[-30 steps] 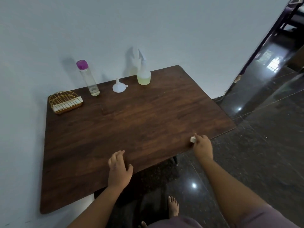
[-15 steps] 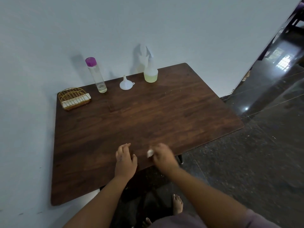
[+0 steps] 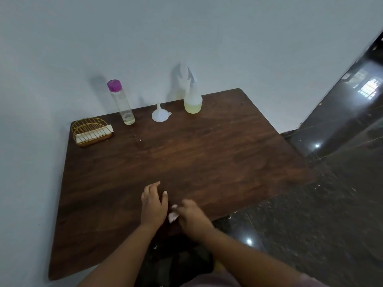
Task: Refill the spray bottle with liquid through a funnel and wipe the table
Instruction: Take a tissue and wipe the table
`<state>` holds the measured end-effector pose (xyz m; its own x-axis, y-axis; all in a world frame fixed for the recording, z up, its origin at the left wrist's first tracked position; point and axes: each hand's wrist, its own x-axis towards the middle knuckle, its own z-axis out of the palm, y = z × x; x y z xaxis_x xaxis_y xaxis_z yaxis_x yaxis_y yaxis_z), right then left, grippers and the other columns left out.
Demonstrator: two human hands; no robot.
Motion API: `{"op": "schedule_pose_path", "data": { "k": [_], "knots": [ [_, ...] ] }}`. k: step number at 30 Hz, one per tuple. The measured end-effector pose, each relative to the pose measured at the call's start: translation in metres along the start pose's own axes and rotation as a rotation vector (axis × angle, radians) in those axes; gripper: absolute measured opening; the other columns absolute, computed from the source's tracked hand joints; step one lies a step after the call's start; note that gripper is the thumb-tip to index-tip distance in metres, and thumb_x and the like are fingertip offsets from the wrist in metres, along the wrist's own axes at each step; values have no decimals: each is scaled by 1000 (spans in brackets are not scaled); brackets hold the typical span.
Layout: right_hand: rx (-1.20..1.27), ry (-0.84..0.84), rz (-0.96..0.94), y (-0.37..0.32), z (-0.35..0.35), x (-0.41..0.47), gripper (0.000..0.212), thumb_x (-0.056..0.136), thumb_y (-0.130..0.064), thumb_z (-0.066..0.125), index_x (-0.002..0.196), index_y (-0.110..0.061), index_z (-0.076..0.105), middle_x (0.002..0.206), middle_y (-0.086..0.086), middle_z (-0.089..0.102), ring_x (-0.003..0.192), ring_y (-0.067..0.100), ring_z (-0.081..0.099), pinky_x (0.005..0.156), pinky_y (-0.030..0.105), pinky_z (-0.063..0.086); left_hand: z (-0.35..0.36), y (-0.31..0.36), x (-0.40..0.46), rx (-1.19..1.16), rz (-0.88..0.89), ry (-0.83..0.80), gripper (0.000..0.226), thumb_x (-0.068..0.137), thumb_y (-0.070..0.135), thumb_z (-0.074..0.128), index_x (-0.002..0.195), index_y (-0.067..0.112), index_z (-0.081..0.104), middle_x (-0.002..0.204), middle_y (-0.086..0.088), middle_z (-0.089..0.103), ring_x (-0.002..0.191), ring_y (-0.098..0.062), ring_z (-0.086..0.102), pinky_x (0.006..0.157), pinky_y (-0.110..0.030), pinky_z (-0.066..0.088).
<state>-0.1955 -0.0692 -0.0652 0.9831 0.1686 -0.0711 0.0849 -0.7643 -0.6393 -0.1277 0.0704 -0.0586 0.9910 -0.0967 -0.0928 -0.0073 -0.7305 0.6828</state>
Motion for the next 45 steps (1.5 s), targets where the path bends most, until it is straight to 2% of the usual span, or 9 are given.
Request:
{"op": "schedule_pose_path", "data": {
  "k": [8, 16, 18, 22, 26, 32, 36, 40, 45],
  "knots": [
    [-96, 471, 705, 159, -129, 83, 33, 90, -17, 49, 118, -5, 62, 117, 20, 51, 107, 38, 46, 93, 39, 40, 27, 39, 68, 37, -23, -17, 45, 99, 23, 51, 141, 10, 42, 141, -6, 43, 135, -23, 34, 110, -32, 30],
    [-119, -364, -290, 83, -70, 123, 27, 92, -16, 52, 104, -1, 71, 110, 20, 63, 105, 37, 51, 96, 42, 44, 60, 81, 130, -27, -69, 31, 43, 98, 20, 53, 138, 8, 45, 137, -8, 45, 132, -26, 38, 105, -29, 31],
    [-12, -277, -322, 101, -93, 138, 18, 87, -8, 58, 96, -1, 72, 102, 19, 66, 100, 30, 53, 94, 35, 44, 63, 87, 145, -67, -112, 82, 41, 98, 19, 53, 137, 8, 47, 136, -9, 47, 131, -28, 39, 106, -33, 31],
    [150, 431, 253, 188, -187, 177, 33, 83, 1, 51, 111, -6, 68, 113, 13, 65, 108, 27, 57, 96, 9, 29, 64, 89, 163, -65, -143, 127, 40, 98, 22, 52, 136, 10, 47, 137, -8, 47, 133, -27, 39, 107, -38, 34],
    [-42, 376, 574, 263, -230, 208, 39, 89, -1, 49, 128, 1, 55, 131, 20, 53, 119, 37, 46, 103, 35, 35, 66, 86, 167, 2, -162, 113, 43, 99, 25, 50, 140, 12, 44, 141, -5, 44, 137, -24, 32, 108, -38, 34],
    [-122, -141, -25, 151, -125, 208, 53, 99, -13, 43, 149, -10, 26, 158, 8, 19, 147, 22, 16, 114, 19, -2, 68, 87, 173, -19, -221, 167, 43, 99, 24, 51, 138, 9, 46, 139, -7, 45, 135, -25, 34, 109, -37, 32],
    [-85, -425, -447, 120, -110, 199, 42, 93, -9, 48, 134, -7, 52, 147, 10, 43, 130, 26, 44, 110, 39, 36, 65, 85, 175, -22, -219, 207, 40, 98, 23, 52, 135, 7, 48, 136, -9, 47, 132, -28, 38, 108, -37, 32],
    [40, 179, 24, 194, -175, 222, 37, 94, -14, 47, 130, -16, 58, 133, 7, 57, 126, 24, 51, 107, 25, 34, 59, 81, 168, -30, -256, 238, 40, 99, 25, 50, 136, 10, 48, 138, -6, 46, 134, -25, 35, 107, -36, 33],
    [-277, 102, 314, 212, -194, 248, 44, 100, -21, 38, 143, -18, 41, 151, 4, 38, 139, 23, 34, 116, 36, 24, 59, 72, 151, -26, -301, 230, 41, 100, 28, 48, 137, 11, 47, 140, -5, 45, 134, -22, 37, 106, -33, 33]
  ]
}}
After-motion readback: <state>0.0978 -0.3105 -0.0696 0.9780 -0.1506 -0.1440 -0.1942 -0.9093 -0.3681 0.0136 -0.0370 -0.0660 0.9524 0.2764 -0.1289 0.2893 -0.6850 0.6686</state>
